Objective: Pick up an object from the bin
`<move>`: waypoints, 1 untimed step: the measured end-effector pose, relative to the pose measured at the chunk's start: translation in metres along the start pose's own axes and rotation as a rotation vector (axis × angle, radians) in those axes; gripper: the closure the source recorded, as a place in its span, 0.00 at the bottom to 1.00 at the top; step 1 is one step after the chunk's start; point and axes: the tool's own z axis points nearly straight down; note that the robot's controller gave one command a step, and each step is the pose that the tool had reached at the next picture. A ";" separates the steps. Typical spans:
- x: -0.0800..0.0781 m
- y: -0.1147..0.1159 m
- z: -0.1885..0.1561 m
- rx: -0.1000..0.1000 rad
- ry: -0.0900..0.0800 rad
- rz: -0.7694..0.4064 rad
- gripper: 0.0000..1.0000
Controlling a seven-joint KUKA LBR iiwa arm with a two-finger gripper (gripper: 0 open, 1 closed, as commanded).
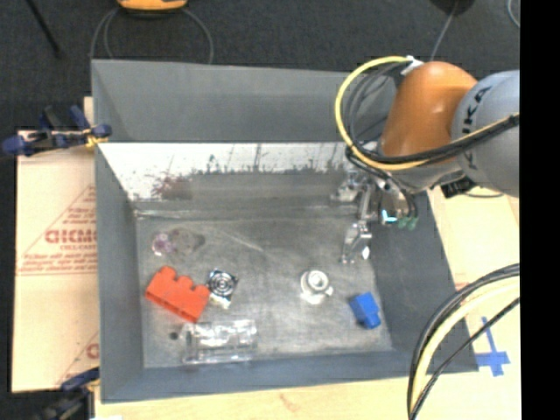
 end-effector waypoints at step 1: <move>0.042 -0.020 0.072 0.001 -0.017 -0.158 0.00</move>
Offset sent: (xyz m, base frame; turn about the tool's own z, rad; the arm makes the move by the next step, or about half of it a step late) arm -0.0458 -0.0187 -0.0761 -0.1609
